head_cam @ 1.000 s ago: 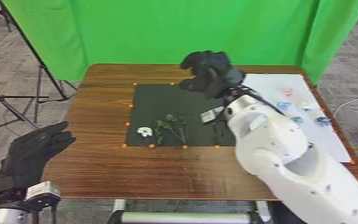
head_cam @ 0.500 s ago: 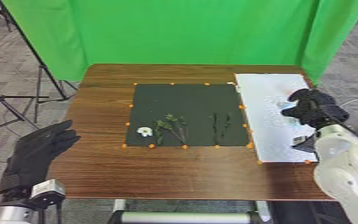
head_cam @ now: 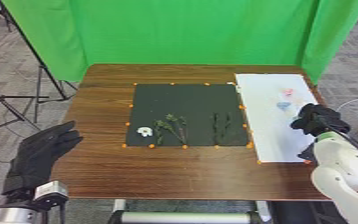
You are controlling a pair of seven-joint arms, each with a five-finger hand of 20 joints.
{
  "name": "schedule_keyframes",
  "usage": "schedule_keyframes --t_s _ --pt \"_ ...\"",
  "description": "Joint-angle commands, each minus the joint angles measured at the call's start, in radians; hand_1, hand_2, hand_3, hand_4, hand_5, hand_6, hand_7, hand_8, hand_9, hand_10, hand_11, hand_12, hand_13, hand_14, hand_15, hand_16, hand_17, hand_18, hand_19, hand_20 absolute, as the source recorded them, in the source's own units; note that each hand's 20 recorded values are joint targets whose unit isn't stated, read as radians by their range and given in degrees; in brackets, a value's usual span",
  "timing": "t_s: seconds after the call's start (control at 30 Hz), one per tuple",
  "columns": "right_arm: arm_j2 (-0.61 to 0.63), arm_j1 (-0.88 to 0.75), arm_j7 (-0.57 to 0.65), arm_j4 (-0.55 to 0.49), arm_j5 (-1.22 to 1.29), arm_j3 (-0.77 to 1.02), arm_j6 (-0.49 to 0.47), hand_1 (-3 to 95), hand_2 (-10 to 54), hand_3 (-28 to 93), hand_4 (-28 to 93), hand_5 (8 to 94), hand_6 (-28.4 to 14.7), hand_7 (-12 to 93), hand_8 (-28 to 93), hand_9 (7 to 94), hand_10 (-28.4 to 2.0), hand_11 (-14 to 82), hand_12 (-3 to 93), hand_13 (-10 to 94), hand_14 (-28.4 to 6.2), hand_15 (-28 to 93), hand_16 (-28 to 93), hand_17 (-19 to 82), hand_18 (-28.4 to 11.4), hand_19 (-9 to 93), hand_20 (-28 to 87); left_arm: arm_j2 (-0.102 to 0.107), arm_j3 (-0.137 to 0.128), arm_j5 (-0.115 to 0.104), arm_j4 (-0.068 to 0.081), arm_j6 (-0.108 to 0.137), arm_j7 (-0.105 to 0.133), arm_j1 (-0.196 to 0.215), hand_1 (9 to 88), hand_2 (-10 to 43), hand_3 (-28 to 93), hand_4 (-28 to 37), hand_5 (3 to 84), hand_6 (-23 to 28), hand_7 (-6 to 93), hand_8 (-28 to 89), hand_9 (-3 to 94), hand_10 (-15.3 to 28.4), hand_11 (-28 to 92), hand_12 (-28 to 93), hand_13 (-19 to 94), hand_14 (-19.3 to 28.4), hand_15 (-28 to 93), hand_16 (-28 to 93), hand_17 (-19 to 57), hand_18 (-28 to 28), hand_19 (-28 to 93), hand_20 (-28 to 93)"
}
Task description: Arrange flowers
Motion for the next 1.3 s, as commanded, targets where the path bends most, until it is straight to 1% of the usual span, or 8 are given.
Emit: schedule_keyframes --t_s 0.03,0.37,0.63,0.87,1.0,1.13,1.23,1.3 --pt "0.02 0.013 0.023 -0.003 -0.028 -0.005 0.019 33.1 -8.9 85 -28 52.2 -7.8 20 -12 50.5 -17.7 20.8 17.0 50 -14.0 74 16 21 -22.4 80 21 0.013 0.005 -0.006 0.008 -0.006 0.001 0.002 27.4 3.8 82 -14.0 47.7 14.5 15.5 -8 41.0 22.7 39 11 28 28.2 61 -12 -9.6 21.8 56 16" --pt "0.002 0.11 0.048 0.078 -0.024 -0.093 -0.016 33.6 -8.9 85 -28 52.5 -7.7 20 -12 50.8 -17.7 21.0 17.0 51 -14.0 74 16 21 -22.7 81 21 0.004 0.009 0.001 0.012 -0.014 -0.005 -0.013 27.4 3.9 82 -14.0 47.7 14.5 15.5 -8 41.1 22.8 39 11 28 28.2 61 -12 -9.7 21.8 56 16" --pt "-0.011 0.112 0.062 0.096 -0.011 -0.11 -0.032 34.2 -8.9 84 -28 52.5 -7.4 20 -12 51.9 -17.0 21.2 16.9 51 -14.0 74 16 21 -22.8 81 21 0.003 0.012 0.001 0.013 -0.013 -0.005 -0.017 27.5 3.9 82 -14.0 47.7 14.5 15.5 -8 41.1 22.8 39 11 28 28.3 61 -12 -9.7 21.8 56 16" --pt "-0.019 0.124 0.066 0.121 -0.035 -0.151 -0.027 39.8 -8.6 84 -28 56.7 -4.0 23 -13 60.9 -13.4 24.5 16.9 56 -11.6 72 16 22 -22.3 80 20 0.001 0.016 -0.002 0.014 -0.01 -0.001 -0.019 27.4 4.0 82 -13.9 47.7 14.6 15.4 -8 41.1 22.8 39 12 28 28.3 61 -12 -9.7 21.8 56 16" --pt "-0.022 0.137 0.071 0.141 -0.058 -0.184 -0.011 44.1 -9.4 81 -28 60.0 -2.6 25 -15 65.1 -11.9 26.0 17.0 59 -9.2 69 22 23 -21.4 80 20 -0.001 0.017 0.001 0.018 -0.016 -0.009 -0.029 27.5 4.0 82 -13.9 47.7 14.6 15.4 -8 41.1 22.8 39 12 28 28.2 61 -12 -9.7 21.8 56 16" --pt "-0.016 0.153 0.078 0.162 -0.091 -0.227 0.046 47.9 -9.5 78 -28 63.5 -1.8 28 -4 72.4 -9.1 19.5 24.7 62 -6.8 65 27 24 -20.9 81 19 -0.003 0.017 0.003 0.016 -0.017 -0.011 -0.03 27.5 4.1 82 -13.9 47.8 14.6 15.4 -8 41.1 22.7 39 12 28 28.3 61 -12 -9.7 21.8 56 16" --pt "-0.005 0.164 0.072 0.172 -0.127 -0.253 0.122 51.5 -9.5 74 -28 68.2 -0.3 33 -3 80.3 -7.5 13.0 31.3 66 -5.3 63 29 26 -20.2 81 18 -0.004 0.015 0.0 0.013 -0.012 -0.007 -0.023 27.4 4.1 82 -13.8 47.8 14.6 15.4 -8 41.1 22.7 39 12 28 28.3 61 -12 -9.6 21.7 56 16" --pt "0.001 0.165 0.067 0.167 -0.146 -0.257 0.148 52.8 -8.9 74 -28 72.7 1.0 34 -2 85.3 -7.1 13.6 33.9 69 -4.5 62 30 27 -19.8 82 18 -0.006 0.013 0.002 0.013 -0.014 -0.009 -0.021 27.4 4.0 82 -13.7 47.8 14.6 15.4 -8 41.0 22.7 39 12 28 28.3 61 -12 -9.6 21.8 56 16"
